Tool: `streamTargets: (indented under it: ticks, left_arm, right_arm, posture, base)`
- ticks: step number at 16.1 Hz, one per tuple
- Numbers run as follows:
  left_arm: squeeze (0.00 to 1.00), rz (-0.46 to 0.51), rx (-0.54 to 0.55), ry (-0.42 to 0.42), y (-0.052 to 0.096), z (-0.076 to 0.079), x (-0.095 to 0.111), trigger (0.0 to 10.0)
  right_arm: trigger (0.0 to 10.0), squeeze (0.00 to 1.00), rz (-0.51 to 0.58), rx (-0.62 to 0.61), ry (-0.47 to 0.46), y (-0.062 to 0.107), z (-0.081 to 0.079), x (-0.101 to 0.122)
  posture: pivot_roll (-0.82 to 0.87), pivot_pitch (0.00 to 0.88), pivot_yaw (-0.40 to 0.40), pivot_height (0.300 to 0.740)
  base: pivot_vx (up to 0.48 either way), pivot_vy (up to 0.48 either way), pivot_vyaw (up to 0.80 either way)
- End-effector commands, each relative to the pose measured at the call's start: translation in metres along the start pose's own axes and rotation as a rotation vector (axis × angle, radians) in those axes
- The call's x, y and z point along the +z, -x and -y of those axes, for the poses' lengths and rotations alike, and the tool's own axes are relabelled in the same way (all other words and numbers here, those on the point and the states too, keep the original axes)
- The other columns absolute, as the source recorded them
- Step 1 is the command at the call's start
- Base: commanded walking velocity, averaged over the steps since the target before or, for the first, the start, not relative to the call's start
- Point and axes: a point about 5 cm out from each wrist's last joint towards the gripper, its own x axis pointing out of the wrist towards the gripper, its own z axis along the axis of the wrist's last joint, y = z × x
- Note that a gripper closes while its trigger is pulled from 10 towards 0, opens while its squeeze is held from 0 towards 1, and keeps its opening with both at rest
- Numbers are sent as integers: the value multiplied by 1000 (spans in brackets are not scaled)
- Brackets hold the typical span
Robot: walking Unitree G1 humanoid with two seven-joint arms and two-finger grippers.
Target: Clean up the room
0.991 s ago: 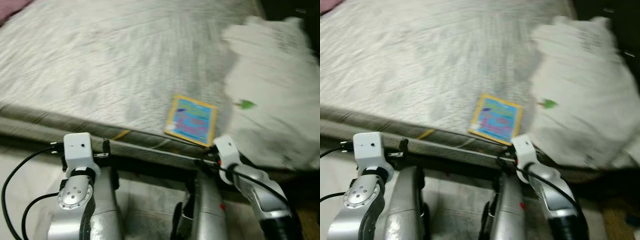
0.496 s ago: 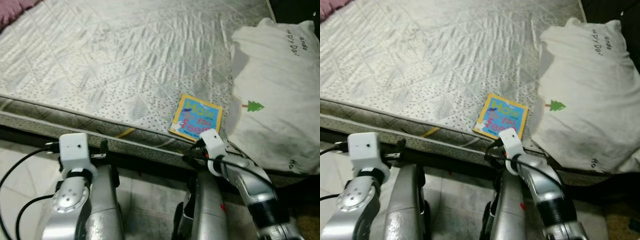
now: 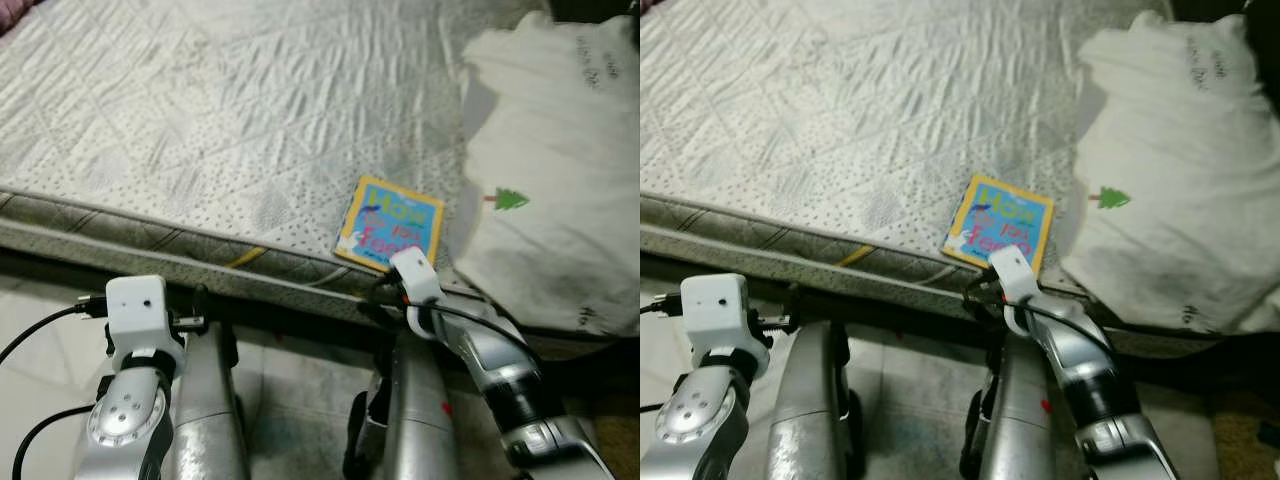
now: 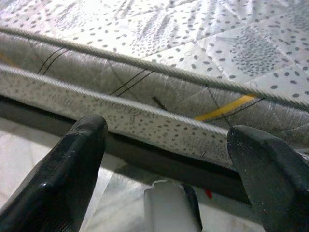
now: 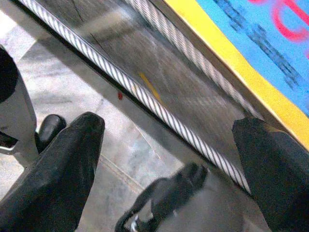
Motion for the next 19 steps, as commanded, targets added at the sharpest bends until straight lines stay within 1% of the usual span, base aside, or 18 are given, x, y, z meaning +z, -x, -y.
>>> streamTargets:
  ticks: [1,7,9,10,13,15,17,19]
  left_arm:
    - [0,-9,-7,-3,4,-1,1,10000]
    - [0,-8,-15,-12,5,-1,4,10000]
    - [0,-9,-16,-14,5,-1,4,10000]
    - [0,-11,-16,-16,5,-1,4,10000]
    - [0,-11,-15,-18,4,-1,4,10000]
    - [0,-10,-19,-18,2,0,4,10000]
    - [0,-9,-20,-18,1,0,5,10000]
    - [0,-5,-27,-20,-2,2,6,10000]
  right_arm:
    - [10000,0,-4,-17,10,-4,4,-1]
    - [10000,0,50,-63,1,-12,12,12]
    - [10000,0,67,-89,7,-14,18,16]
    - [10000,0,76,-113,11,-14,24,19]
    - [10000,0,90,-179,8,-9,38,22]
    - [10000,0,101,-240,-18,-1,52,20]
    - [10000,0,113,-260,-30,1,56,20]
    - [10000,0,138,-299,-44,5,66,26]
  posture:
    - [160,254,-69,542]
    - [172,261,-59,542]
    - [174,259,-59,542]
    - [173,258,-60,542]
    - [171,253,-60,542]
    - [167,246,-57,542]
    - [165,243,-55,542]
    - [163,234,-51,542]
  base:
    - [0,0,0]
    - [0,0,0]
    - [0,0,0]
    - [0,0,0]
    - [0,0,0]
    - [0,0,0]
    - [0,0,0]
    - [0,0,0]
